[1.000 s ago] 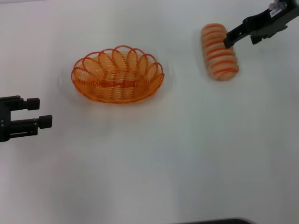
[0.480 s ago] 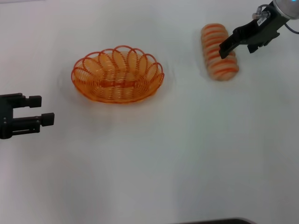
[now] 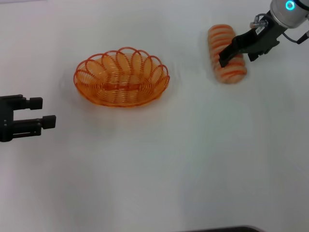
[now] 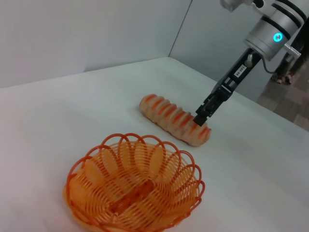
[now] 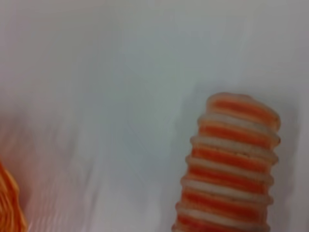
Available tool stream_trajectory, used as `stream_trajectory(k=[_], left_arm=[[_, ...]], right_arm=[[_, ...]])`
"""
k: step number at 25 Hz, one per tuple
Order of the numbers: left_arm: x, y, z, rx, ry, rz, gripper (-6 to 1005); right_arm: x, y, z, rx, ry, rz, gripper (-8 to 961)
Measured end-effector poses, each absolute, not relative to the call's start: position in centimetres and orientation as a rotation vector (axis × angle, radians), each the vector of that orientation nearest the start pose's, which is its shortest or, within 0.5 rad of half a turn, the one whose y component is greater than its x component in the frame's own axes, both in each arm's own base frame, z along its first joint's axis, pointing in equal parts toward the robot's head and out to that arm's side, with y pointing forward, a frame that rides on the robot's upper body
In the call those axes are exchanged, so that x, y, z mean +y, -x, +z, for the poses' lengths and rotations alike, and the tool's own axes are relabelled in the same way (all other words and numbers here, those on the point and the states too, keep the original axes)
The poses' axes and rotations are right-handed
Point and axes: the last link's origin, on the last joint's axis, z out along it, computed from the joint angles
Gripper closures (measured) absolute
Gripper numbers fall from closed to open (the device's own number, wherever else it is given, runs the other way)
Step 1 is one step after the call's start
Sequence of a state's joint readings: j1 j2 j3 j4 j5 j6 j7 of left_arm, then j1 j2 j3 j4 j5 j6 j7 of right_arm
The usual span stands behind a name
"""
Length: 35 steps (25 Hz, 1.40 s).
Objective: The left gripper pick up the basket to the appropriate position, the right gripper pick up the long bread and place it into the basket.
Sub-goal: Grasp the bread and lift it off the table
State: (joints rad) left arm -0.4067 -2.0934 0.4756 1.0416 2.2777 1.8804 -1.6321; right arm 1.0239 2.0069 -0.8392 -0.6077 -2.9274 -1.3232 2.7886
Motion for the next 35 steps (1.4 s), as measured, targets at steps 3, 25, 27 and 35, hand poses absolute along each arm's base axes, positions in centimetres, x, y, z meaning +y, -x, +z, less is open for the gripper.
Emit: stream_trajectory(k=[3,25,27,35], left_arm=[[27.8,29.4,6.5,-0.879,2.742,-0.468,305],[28.0,29.3,6.2,-0.872,2.754,-0.448,305],[28.1,29.3,6.2,-0.871,2.756,-0.444,306],[28.0,29.5,5.9,-0.880,2.763,-0.414,306]], right_arm=[[43.5,-21.6,0.8,1.545,2.128,-0.431,135],[43.4,-21.7,-1.1,1.506,2.133,-0.499,162],[43.4,-21.7,-1.2,1.502,2.134,-0.499,164],[43.5,-21.8,-1.2,1.498,2.118,-0.482,173]])
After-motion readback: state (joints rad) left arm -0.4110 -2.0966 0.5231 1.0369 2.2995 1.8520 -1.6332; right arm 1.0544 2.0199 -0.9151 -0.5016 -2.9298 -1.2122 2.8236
